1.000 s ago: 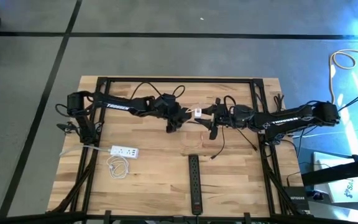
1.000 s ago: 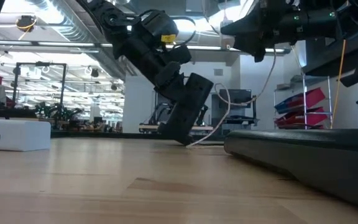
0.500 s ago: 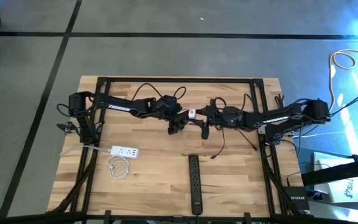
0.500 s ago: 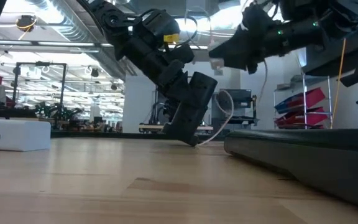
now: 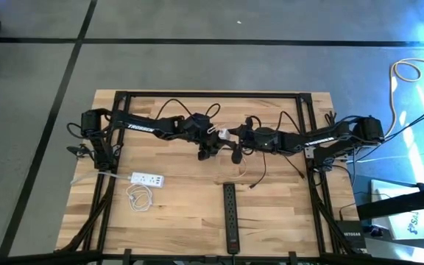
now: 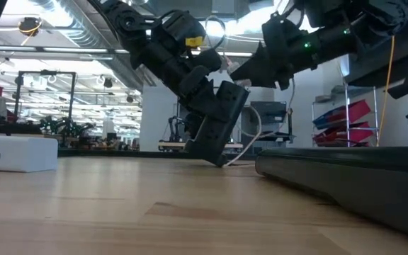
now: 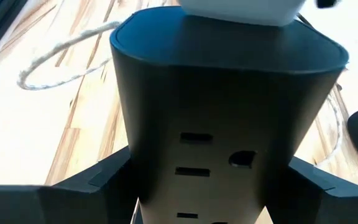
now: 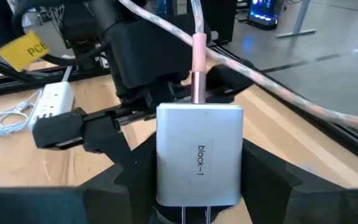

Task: Insert USB
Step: Insert the white USB adapter into the black outlet extension

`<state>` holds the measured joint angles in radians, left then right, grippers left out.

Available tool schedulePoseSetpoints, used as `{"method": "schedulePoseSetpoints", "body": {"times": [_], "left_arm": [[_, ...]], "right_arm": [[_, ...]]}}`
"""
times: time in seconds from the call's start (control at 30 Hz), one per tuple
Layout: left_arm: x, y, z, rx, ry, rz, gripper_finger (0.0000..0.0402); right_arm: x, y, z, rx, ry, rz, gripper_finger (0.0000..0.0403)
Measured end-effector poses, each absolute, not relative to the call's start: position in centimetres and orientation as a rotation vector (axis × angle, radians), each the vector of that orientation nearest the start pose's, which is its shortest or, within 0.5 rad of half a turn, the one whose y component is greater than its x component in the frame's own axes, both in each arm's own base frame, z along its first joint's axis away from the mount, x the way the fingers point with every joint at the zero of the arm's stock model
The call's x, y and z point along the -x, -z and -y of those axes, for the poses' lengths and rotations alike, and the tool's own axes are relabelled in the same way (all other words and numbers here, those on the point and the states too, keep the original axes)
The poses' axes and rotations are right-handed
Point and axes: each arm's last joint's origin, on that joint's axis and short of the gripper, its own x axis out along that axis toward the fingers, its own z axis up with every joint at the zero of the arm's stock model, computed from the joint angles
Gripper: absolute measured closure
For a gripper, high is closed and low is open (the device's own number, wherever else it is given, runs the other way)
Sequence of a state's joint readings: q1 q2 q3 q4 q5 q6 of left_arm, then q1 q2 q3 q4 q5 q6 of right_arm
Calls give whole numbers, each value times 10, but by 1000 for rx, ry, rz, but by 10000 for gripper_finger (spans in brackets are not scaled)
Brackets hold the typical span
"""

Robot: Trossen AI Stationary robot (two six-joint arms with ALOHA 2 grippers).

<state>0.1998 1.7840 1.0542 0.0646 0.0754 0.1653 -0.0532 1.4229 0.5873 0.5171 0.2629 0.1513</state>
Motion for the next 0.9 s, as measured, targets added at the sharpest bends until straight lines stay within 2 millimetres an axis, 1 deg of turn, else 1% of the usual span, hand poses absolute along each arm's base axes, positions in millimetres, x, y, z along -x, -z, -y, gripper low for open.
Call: {"method": "schedulePoseSetpoints", "body": {"times": [0.3, 0.6, 0.73, 0.83, 0.87, 0.9], "left_arm": [[-367, -185, -72, -92, -112, -670, 143], [-365, -190, -72, -90, -118, -656, 140], [-366, -193, -72, -99, -116, -633, 115], [-367, -197, -72, -106, -90, -614, 85], [-367, -197, -71, -105, -78, -609, 74], [-367, -197, -71, -102, -70, -607, 63]], "right_arm": [[-278, -189, 22, -110, 343, -346, 230], [-278, -188, 22, -130, 339, -342, 230], [-278, -186, 22, -133, 320, -356, 230], [-275, -173, 20, -146, 287, -455, 230], [-274, -172, 20, -146, 284, -462, 230], [-276, -177, 20, -150, 284, -435, 230]]}}
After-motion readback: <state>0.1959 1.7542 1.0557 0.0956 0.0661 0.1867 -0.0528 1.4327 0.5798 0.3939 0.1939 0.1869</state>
